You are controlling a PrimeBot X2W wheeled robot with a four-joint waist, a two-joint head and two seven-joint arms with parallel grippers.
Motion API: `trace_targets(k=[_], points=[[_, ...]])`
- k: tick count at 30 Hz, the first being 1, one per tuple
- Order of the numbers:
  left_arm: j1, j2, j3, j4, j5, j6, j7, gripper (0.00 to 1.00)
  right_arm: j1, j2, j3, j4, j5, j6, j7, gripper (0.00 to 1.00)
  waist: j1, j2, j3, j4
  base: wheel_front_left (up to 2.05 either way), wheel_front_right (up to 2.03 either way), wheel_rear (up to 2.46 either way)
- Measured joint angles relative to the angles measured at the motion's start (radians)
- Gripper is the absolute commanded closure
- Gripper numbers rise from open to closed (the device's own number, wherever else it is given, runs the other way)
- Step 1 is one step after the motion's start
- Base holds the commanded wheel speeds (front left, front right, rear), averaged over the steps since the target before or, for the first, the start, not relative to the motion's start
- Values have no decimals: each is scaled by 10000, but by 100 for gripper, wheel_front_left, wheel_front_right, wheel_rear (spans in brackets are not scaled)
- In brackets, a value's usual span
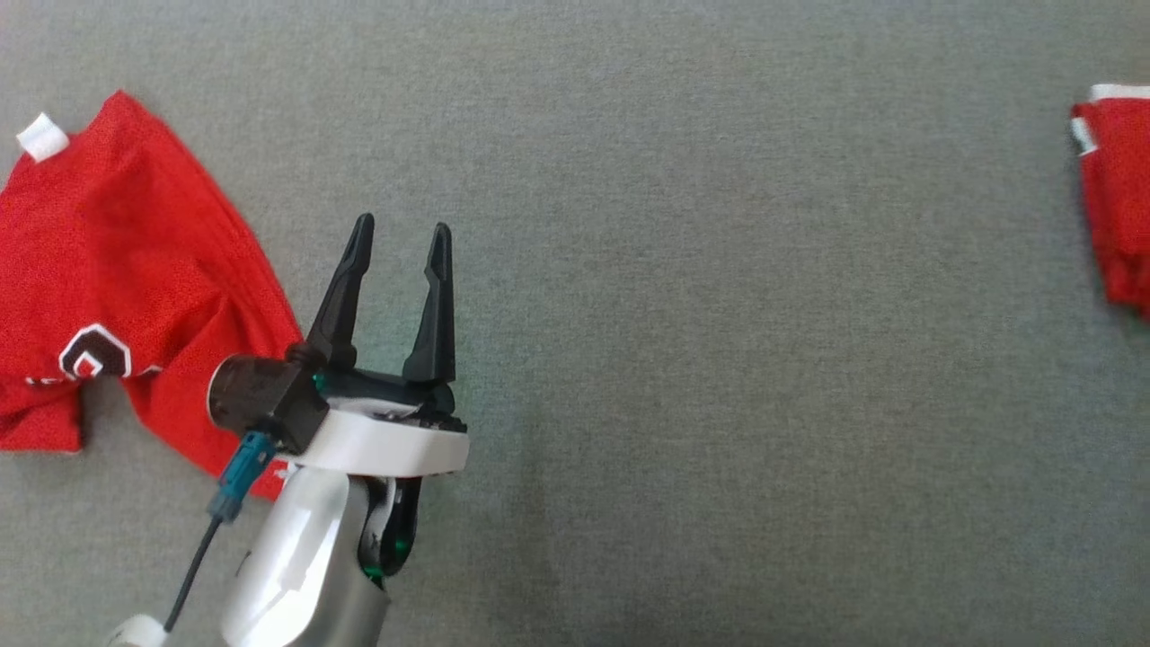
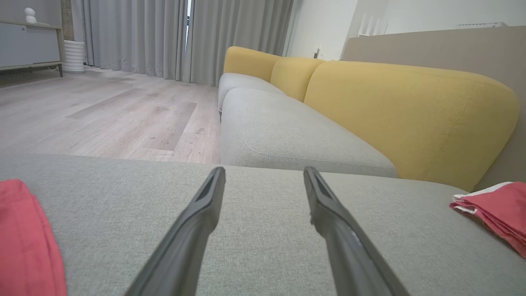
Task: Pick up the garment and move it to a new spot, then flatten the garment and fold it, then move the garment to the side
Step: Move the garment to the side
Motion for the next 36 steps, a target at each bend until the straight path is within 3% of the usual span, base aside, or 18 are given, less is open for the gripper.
trace_targets(k=[9, 11, 12, 18, 25, 32, 36], points=[[76, -4, 128, 33, 4, 0, 0, 0, -84, 1490, -1208, -462, 938, 0, -1160, 0, -1, 0, -574, -330, 0, 0, 0], [259, -4, 355, 29, 4, 2, 0, 0, -82, 2299, -1281, -1187, 1425, 0, -1450, 0, -1, 0, -866, -500, 0, 0, 0], [259, -4, 355, 29, 4, 2, 0, 0, -82, 2299, -1281, -1187, 1425, 0, -1450, 0, -1, 0, -866, -500, 0, 0, 0], [699, -4, 516, -54, 17, 2, 0, 0, 125, 3818, -1459, -3172, 2518, 0, -1551, 0, -2, 0, -1468, -833, 0, 0, 0], [1229, 0, 663, -209, 17, -2, 0, 0, 2517, 5708, -1321, -5904, 2019, 0, -1174, 0, -2, 0, -2139, -1052, 0, 0, 0], [1751, 4, 621, -282, 17, -4, 0, 0, 4670, 5971, -922, -7051, 1260, 0, -1373, 0, -2, 0, -2506, -1092, 0, 0, 0], [2020, 8, 546, -249, 0, 0, 0, 0, 5440, 6029, -685, -7012, 1611, 0, -1701, 0, -2, 0, -2600, -1089, 0, 0, 0]])
